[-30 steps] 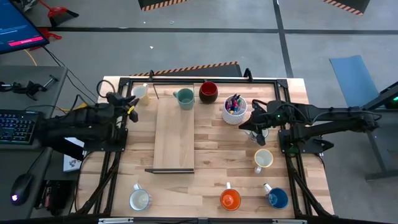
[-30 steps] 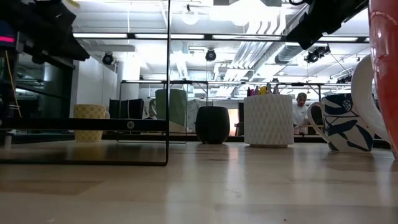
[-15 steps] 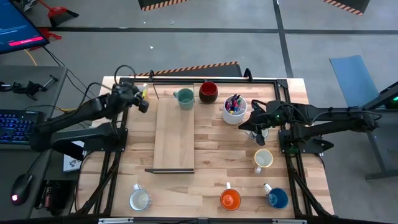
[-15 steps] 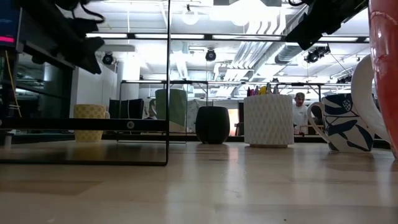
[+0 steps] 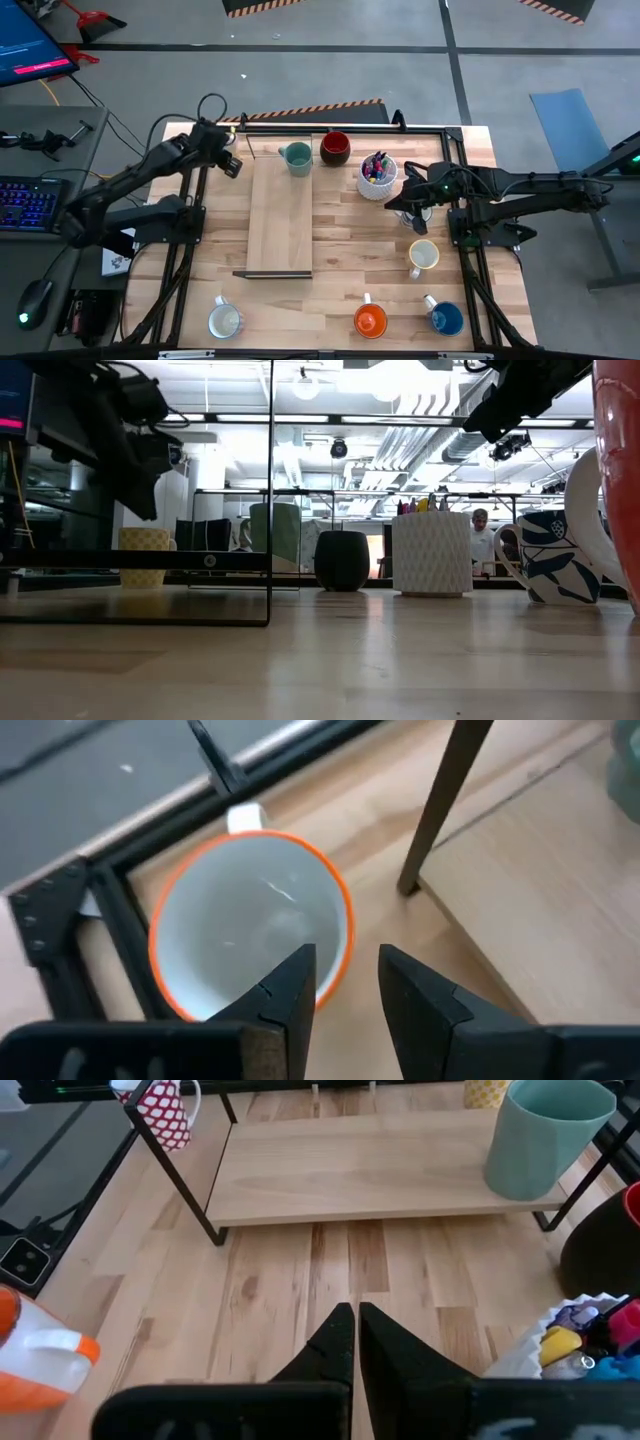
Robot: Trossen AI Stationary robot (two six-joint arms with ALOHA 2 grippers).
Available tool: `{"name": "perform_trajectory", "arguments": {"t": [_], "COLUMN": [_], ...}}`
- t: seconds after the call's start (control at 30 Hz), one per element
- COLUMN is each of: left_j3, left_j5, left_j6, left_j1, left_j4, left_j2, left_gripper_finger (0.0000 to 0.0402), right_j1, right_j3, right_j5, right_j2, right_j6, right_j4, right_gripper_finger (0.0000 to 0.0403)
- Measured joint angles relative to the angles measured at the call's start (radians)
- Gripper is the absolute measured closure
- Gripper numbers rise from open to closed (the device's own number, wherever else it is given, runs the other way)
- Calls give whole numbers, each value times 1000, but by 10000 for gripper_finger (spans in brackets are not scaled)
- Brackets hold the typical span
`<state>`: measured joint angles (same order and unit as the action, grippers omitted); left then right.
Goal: Place coffee mugs
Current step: Put the yellow mug on the shelf
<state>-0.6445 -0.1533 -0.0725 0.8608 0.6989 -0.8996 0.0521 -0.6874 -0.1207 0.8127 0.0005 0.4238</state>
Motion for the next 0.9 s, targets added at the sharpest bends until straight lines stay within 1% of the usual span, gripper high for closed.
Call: {"name": "perform_trajectory", "arguments": {"t": [0.1,0.23,0.37,0.5,0.73,0.83,0.9], "left_j3": [0,0,0,-1,-2,-2,-2], "left_j5": [32,33,63,97,103,101,102], "left_j6": [24,49,51,63,90,106,111], "left_j1": [37,71,78,78,78,78,78], "left_j4": [-3,-10,-8,-12,-26,-45,-56], "left_j2": [-30,-56,-85,-137,-251,-279,-285], "left_gripper_finger": [283,259,240,234,244,266,292], "right_j1": [0,0,0,0,0,0,0], "right_j3": [0,0,-1,-1,-1,-1,-1], "right_j5": [0,0,0,1,1,1,1], "right_j2": [0,0,0,0,0,0,0], "right_j6": [0,0,0,0,0,-1,-1], "right_j4": [5,10,21,29,28,28,28], "right_gripper_finger": [403,403,403,403,403,403,403]}}
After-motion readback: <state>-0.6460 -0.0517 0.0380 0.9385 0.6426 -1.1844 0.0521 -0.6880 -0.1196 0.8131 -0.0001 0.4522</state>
